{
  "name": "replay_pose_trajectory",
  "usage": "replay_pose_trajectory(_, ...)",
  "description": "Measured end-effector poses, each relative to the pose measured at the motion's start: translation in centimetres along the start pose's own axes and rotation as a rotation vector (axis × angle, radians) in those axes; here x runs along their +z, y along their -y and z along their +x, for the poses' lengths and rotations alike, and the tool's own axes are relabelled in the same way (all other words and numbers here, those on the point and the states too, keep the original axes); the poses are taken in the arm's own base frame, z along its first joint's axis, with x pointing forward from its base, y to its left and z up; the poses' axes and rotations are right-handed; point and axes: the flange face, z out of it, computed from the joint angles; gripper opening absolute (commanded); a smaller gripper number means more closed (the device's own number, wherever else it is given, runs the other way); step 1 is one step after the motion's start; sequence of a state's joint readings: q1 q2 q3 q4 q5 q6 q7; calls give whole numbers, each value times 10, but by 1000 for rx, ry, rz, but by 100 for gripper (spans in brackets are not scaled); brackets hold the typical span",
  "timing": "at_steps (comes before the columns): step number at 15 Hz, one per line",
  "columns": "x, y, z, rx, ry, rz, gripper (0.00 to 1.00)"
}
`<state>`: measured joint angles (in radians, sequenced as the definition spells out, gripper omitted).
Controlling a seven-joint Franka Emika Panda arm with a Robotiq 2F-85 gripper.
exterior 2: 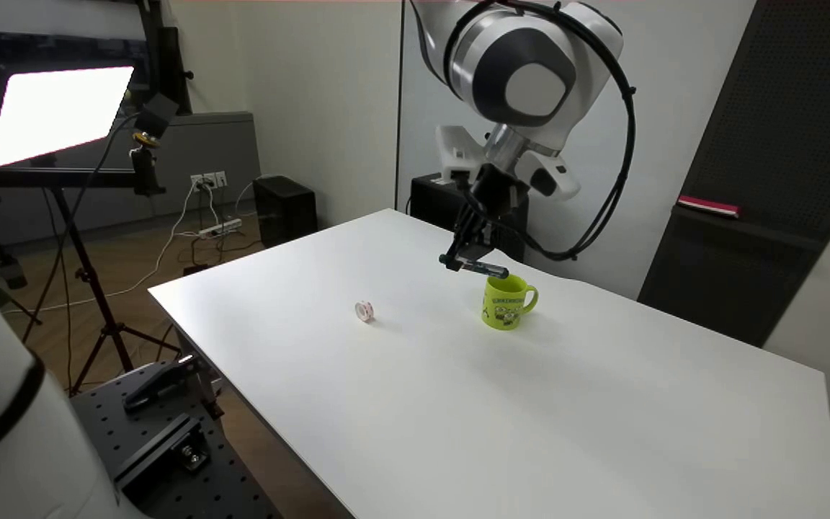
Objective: Pick up the marker and put it in the cup
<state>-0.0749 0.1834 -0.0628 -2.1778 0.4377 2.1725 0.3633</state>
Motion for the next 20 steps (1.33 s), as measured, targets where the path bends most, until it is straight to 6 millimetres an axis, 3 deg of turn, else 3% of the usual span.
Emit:
replay_pose_trajectory(7, 14, -3, 41, 20, 16, 8, 3)
replay_pose_trajectory(20, 25, 35, 106, 7, 43, 16, 3)
